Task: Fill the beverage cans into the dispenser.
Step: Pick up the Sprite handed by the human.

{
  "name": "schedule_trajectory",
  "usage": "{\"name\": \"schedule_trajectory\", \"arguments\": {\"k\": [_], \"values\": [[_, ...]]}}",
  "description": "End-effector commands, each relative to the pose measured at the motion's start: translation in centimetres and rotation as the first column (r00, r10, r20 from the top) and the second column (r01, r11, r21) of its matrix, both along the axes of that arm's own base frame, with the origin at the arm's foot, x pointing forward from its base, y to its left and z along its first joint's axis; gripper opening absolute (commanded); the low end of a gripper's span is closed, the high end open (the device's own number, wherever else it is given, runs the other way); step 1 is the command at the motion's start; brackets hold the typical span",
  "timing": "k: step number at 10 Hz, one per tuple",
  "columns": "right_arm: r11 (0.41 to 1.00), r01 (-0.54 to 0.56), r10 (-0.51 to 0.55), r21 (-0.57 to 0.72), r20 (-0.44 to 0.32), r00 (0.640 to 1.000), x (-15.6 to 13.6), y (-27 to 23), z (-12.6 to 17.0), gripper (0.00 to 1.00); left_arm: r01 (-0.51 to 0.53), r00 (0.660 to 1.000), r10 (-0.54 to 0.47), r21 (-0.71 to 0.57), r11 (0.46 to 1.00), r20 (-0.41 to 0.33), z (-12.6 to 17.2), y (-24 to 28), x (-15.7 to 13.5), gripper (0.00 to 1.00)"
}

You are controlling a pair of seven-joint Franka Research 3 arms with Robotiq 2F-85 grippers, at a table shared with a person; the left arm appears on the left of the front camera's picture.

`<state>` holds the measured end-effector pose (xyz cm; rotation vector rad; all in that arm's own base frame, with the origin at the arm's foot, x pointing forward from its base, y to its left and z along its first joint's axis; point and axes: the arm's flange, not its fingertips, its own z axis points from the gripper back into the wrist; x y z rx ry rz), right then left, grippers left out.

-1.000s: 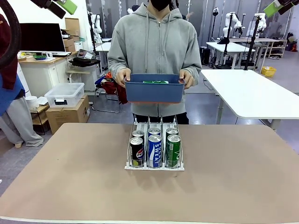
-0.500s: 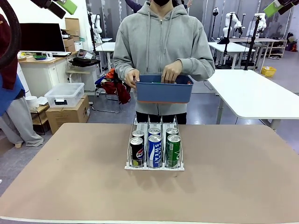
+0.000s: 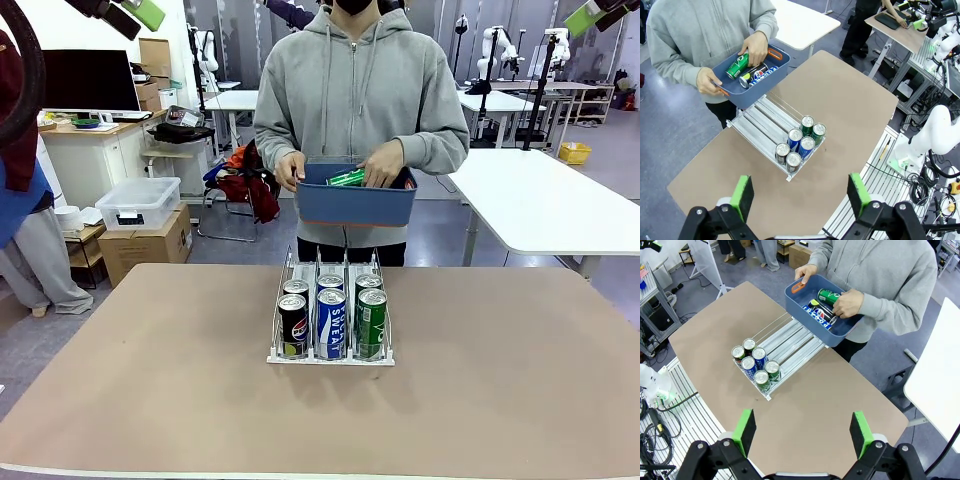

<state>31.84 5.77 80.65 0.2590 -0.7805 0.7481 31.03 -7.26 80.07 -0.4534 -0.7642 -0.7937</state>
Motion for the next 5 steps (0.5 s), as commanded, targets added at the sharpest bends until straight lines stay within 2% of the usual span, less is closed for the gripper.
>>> {"name": "schedule_trajectory", "arguments": {"k": [1, 5], "values": [[1.0, -0.001, 0.001, -0.002, -0.002, 1.0, 0.01, 0.01, -0.09, 1.0, -0.002, 1.0, 0.002, -0.001, 1.0, -0.004, -0.25, 0.16, 0.04, 1.0], [1.0, -0.001, 0.001, -0.002, -0.002, 1.0, 0.01, 0.01, -0.09, 1.0, -0.002, 1.0, 0.002, -0.001, 1.0, -0.004, -0.25, 0.16, 0.04, 1.0]]}}
